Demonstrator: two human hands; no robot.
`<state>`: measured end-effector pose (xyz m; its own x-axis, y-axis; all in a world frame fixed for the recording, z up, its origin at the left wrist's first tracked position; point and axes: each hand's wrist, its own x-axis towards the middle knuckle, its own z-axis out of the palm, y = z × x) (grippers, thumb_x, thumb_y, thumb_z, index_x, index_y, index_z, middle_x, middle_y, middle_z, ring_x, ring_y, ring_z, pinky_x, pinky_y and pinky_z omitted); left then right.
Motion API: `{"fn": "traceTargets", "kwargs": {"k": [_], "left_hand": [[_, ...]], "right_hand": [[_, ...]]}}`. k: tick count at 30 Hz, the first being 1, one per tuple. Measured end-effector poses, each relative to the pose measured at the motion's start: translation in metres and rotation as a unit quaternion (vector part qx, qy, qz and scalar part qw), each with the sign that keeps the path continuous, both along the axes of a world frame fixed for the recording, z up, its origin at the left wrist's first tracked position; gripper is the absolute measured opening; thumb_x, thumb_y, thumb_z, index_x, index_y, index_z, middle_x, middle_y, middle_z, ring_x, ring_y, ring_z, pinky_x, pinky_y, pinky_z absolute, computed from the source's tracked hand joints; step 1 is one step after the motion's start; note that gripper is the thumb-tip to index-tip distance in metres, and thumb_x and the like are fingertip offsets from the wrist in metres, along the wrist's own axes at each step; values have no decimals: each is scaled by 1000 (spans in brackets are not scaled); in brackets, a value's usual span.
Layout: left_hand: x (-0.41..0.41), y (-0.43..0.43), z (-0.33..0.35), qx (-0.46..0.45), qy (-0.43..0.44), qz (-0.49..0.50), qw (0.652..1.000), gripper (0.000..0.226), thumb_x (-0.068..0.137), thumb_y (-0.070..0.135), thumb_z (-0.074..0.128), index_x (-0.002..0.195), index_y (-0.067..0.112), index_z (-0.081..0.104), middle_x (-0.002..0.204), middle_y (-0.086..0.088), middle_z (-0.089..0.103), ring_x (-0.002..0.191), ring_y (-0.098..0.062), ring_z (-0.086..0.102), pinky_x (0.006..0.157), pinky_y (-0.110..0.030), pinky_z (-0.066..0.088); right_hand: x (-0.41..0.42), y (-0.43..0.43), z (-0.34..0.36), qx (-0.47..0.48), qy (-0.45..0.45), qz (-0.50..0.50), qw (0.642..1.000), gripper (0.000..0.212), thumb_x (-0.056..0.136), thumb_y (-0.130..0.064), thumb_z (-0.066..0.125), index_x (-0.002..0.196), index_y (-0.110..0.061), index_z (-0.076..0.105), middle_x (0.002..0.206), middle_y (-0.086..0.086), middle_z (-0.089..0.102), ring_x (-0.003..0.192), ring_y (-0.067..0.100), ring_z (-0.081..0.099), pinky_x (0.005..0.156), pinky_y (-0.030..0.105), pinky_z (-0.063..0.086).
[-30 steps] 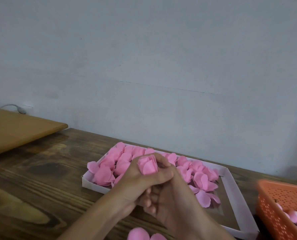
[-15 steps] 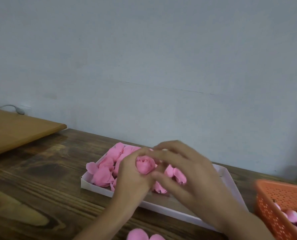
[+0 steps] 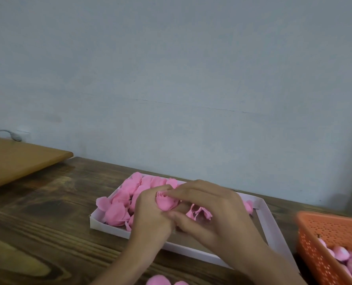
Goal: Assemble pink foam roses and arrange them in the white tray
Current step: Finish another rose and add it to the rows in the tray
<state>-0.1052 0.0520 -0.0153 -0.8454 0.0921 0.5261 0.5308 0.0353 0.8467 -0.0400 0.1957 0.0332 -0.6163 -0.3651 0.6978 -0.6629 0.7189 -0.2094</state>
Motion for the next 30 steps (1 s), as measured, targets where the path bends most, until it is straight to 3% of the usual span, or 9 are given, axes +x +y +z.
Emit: {"fn": "traceTargets", "kwargs": {"k": [5,8,10,16,20,22,24,26,30], "left_hand": [[-2,1,-5,-12,-33,5,999,53,77,-22,71,72,31,74,67,14,72,64,-1,68,59,-17,56],[3,4,-2,79,-82,-30,993,17,81,15,84,72,20,71,63,-3,68,57,-15,65,51,-24,54],[2,1,2,177,-149,-47,972,38,74,43,86,69,14,63,62,-12,58,56,-24,61,50,-33,50],[15,4,10,276,-267,-163,909,93,42,68,97,110,9,74,97,-15,75,78,-27,75,64,-36,60],[16,4,9,256,-249,-214,909,67,56,62,94,96,12,77,102,-17,77,85,-26,75,63,-32,59],[13,-1,9,216,-253,-258,907,47,67,60,86,84,17,74,106,-13,77,84,-19,74,54,-25,53],[10,-4,9,195,-251,-285,904,47,69,58,87,73,17,65,99,-11,74,84,-18,74,53,-24,52],[8,-7,8,191,-251,-297,901,56,67,56,92,75,12,61,98,-13,70,97,-28,73,77,-36,57],[6,-9,8,178,-252,-284,908,65,62,62,92,84,8,64,109,-20,72,101,-32,70,95,-48,45]], "right_hand": [[-4,1,-6,5,-18,-14,1000,26,94,-35,74,120,-31,75,116,-18,70,108,2,65,85,26,54],[-7,-2,-12,-122,-63,-1,991,32,90,-28,78,119,-40,71,111,-19,70,106,10,66,80,28,56],[-9,-5,-16,-237,-133,-19,962,35,87,-23,80,115,-41,68,108,-19,70,100,11,68,73,29,58],[-8,-27,-33,-310,-260,24,914,29,86,-15,81,107,-33,72,96,-11,76,89,8,73,81,31,61],[-10,-30,-30,-370,-275,42,886,14,88,-9,77,100,-17,77,87,7,75,79,12,69,71,27,57],[-10,-35,-24,-441,-348,88,822,5,84,-16,75,85,-11,75,75,12,69,69,18,66,64,28,55],[-9,-38,-20,-543,-449,124,698,13,76,-18,75,85,-9,71,72,14,63,61,23,62,60,30,53],[-7,-40,-20,-589,-514,132,610,17,79,-17,77,93,-12,70,78,17,65,60,25,63,59,31,55],[-8,-38,-20,-599,-548,110,574,11,86,-18,75,88,-8,79,81,15,69,61,22,64,54,28,55]]}}
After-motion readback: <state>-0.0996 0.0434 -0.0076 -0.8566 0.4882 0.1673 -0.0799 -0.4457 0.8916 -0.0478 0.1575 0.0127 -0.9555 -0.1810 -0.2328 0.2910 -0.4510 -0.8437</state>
